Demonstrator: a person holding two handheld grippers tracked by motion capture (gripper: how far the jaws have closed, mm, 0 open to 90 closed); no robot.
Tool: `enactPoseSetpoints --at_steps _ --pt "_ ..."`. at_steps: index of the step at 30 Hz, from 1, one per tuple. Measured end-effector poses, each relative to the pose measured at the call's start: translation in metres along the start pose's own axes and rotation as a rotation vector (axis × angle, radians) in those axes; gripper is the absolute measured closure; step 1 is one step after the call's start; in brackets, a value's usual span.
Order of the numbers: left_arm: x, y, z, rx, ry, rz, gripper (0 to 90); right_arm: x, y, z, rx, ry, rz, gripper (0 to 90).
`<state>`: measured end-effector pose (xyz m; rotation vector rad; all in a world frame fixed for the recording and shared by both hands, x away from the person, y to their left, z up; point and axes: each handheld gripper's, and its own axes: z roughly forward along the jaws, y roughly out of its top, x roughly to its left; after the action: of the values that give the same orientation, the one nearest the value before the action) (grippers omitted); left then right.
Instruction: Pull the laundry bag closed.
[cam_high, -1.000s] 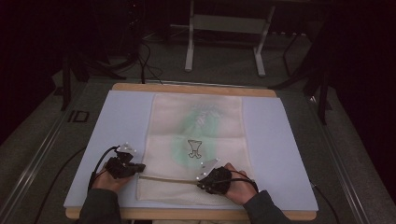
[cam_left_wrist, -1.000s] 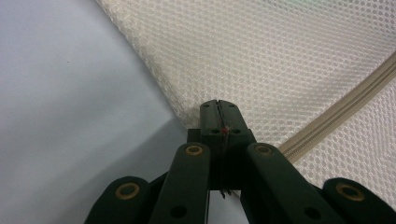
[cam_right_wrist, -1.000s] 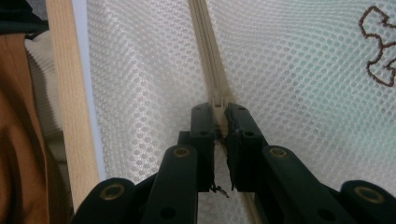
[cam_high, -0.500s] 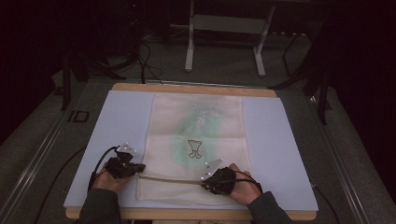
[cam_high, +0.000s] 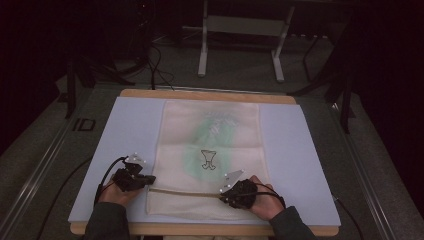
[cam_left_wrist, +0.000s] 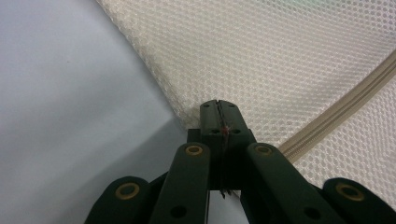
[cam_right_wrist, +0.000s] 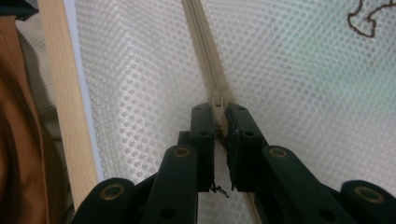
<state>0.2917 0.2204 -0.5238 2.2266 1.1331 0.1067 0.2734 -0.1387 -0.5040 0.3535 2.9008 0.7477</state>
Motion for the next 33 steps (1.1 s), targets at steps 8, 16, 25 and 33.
enactPoseSetpoints --at_steps 8,16,25,33 --pt "0.0 0.0 0.0 0.001 0.001 -0.001 90.0 -0.003 -0.008 -0.004 0.001 -0.001 0.016 82.2" --pt "0.0 0.0 0.0 0.0 -0.001 0.0 90.0 -0.005 -0.013 -0.006 0.004 -0.001 0.025 82.2" --pt "0.0 0.0 0.0 0.0 -0.001 0.0 90.0 -0.006 -0.019 -0.01 0.005 -0.003 0.036 82.2" --pt "0.0 0.0 0.0 0.001 0.001 0.001 90.0 -0.007 -0.023 -0.013 0.008 -0.009 0.043 82.2"
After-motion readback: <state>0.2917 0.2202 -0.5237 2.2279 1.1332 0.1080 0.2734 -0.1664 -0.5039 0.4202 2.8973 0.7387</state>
